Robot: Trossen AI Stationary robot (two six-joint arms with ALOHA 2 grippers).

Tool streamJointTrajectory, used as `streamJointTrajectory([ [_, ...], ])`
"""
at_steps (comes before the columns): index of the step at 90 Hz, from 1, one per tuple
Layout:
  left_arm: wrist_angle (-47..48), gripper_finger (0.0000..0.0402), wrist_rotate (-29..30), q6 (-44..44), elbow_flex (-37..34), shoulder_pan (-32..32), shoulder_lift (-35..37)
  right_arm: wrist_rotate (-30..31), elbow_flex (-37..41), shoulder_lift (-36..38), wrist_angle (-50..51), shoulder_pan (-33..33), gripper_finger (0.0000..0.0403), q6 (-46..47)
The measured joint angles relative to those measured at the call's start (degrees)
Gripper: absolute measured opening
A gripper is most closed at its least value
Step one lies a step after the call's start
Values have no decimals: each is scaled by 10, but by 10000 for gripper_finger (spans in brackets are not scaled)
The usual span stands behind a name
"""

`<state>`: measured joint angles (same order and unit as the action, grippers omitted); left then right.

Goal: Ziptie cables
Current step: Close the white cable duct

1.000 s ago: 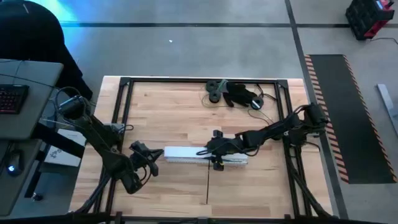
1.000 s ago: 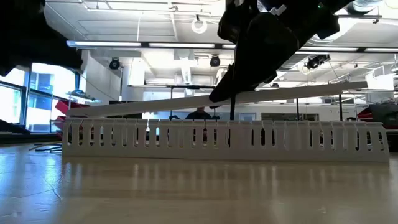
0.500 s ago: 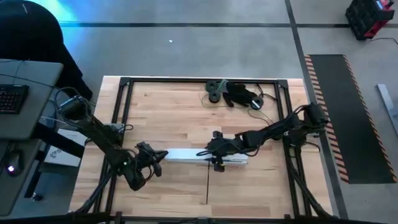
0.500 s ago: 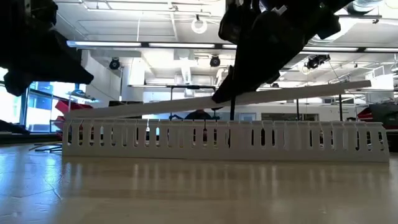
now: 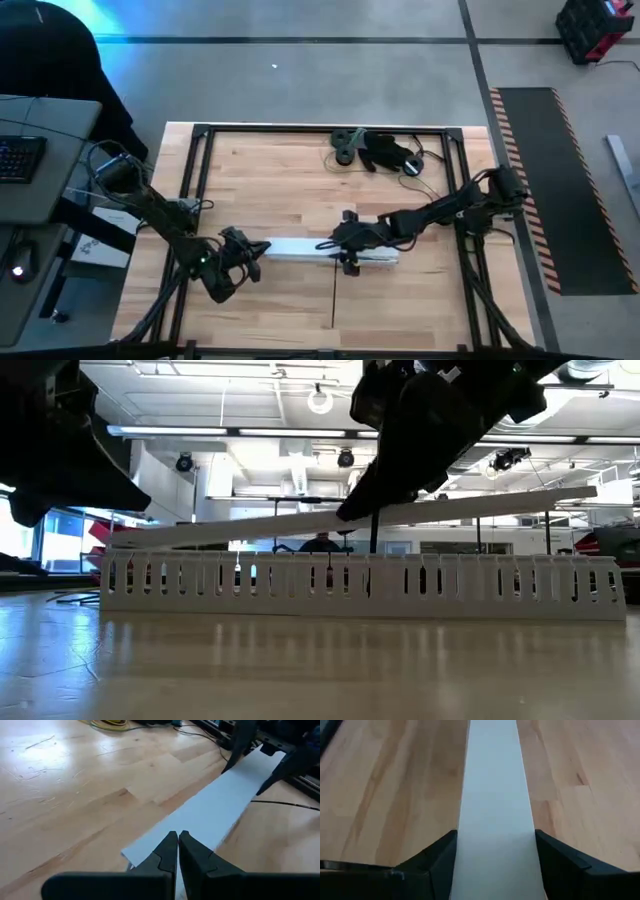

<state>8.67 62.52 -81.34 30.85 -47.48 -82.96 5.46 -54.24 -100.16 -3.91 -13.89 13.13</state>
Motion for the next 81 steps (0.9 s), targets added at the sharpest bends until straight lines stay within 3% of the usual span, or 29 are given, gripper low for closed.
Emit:
streamJointTrajectory([
  [20,0,0,-37,-1,0,0,-10,0,0,-2,14,0,210,10],
  [45,1,0,-37,-35,0,0,-52,1,0,-9,14,0,210,3],
  [81,0,0,-33,-26,1,3,-41,-7,0,5,10,-2,210,12],
])
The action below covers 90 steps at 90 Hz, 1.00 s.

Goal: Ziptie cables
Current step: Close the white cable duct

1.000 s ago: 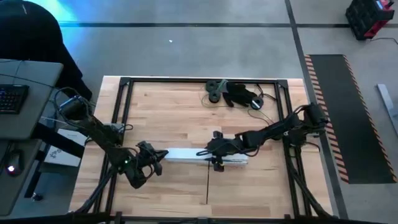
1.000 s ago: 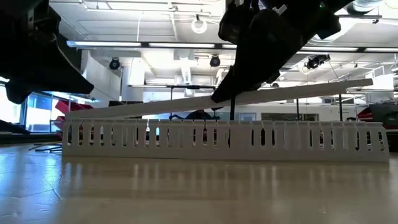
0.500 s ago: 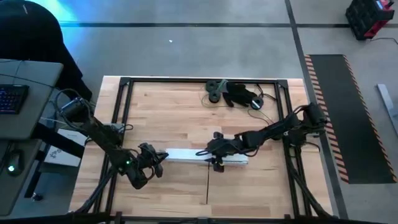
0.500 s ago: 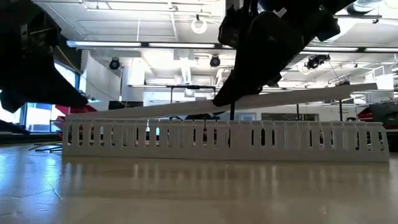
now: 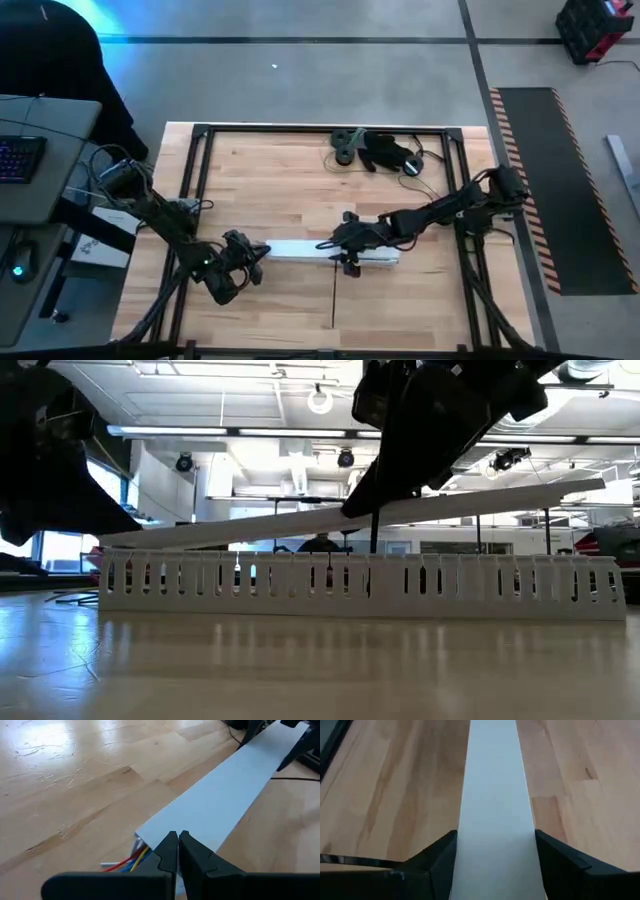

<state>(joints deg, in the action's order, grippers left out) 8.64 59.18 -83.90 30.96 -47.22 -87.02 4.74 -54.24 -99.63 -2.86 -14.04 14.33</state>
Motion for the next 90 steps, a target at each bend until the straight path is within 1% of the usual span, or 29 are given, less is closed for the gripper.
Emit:
streamJointTrajectory([
  [30,0,0,0,1,0,3,0,0,0,-4,10,-2,210,2],
  [56,-1,0,1,1,0,3,0,-7,0,-4,-12,-2,210,16],
  [73,-8,0,0,2,0,3,0,-5,0,-4,-4,-4,210,24],
  [90,-25,0,3,2,0,3,-26,8,0,-5,1,-10,210,23],
])
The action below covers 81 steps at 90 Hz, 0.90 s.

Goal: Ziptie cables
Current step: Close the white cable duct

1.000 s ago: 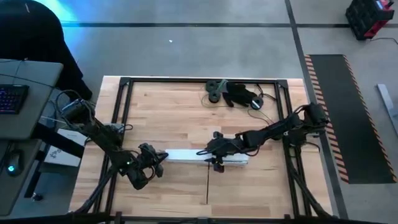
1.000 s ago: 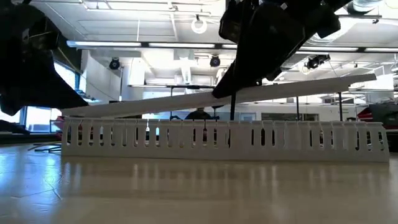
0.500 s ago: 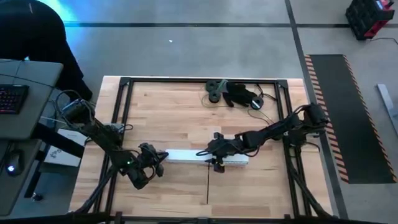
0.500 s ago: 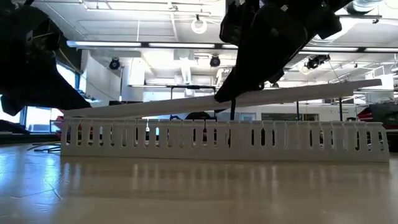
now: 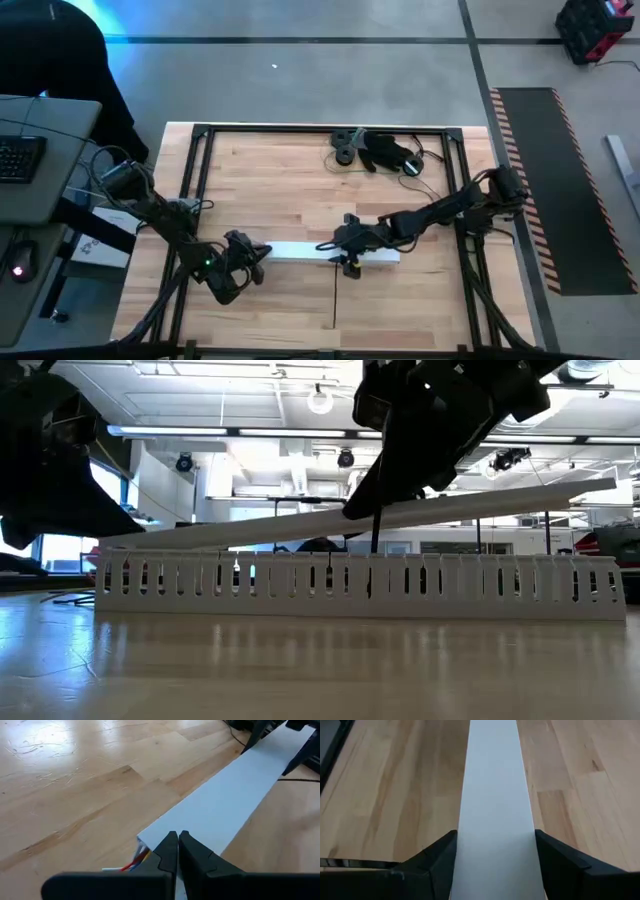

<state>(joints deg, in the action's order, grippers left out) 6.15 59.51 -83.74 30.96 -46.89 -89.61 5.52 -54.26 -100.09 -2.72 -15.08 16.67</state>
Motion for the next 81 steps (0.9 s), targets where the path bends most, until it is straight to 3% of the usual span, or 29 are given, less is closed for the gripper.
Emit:
streamJointTrajectory([
  [20,-9,0,11,-5,0,0,-18,3,0,0,1,-1,210,3],
  [52,-17,0,5,55,0,12,22,-15,0,0,-28,-4,210,7],
  [81,-27,0,7,50,0,17,-5,10,0,-12,-16,-5,209,-21],
])
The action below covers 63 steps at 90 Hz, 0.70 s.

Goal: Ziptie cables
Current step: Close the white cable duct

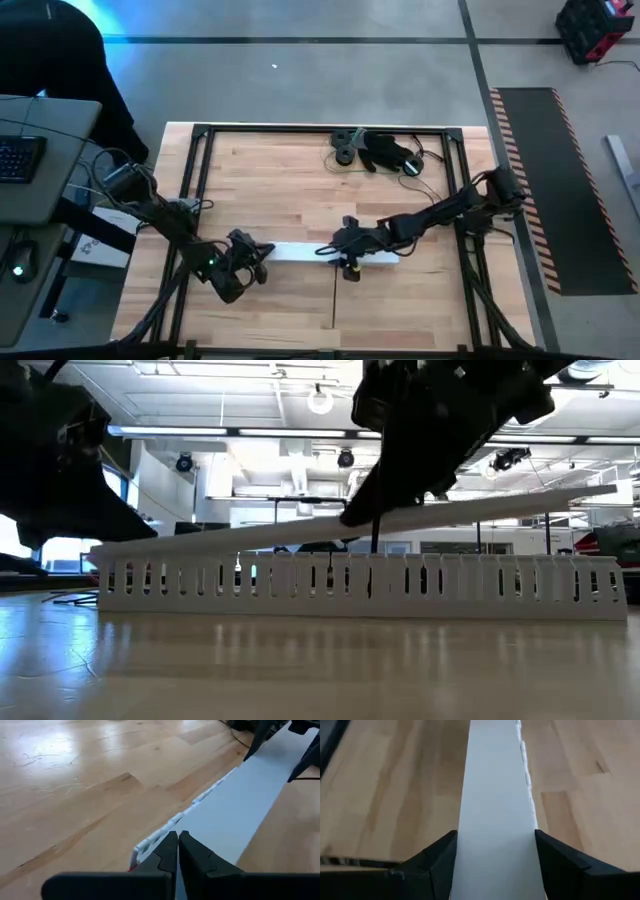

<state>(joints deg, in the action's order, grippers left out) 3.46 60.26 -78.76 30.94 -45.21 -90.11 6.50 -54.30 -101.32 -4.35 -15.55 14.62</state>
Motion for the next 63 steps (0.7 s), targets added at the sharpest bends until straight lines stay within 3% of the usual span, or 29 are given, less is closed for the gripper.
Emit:
streamJointTrajectory([
  [35,-4,0,18,47,12,0,18,47,0,12,-6,-11,209,-41],
  [63,-4,0,19,55,13,10,19,42,0,9,12,-11,209,-19],
])
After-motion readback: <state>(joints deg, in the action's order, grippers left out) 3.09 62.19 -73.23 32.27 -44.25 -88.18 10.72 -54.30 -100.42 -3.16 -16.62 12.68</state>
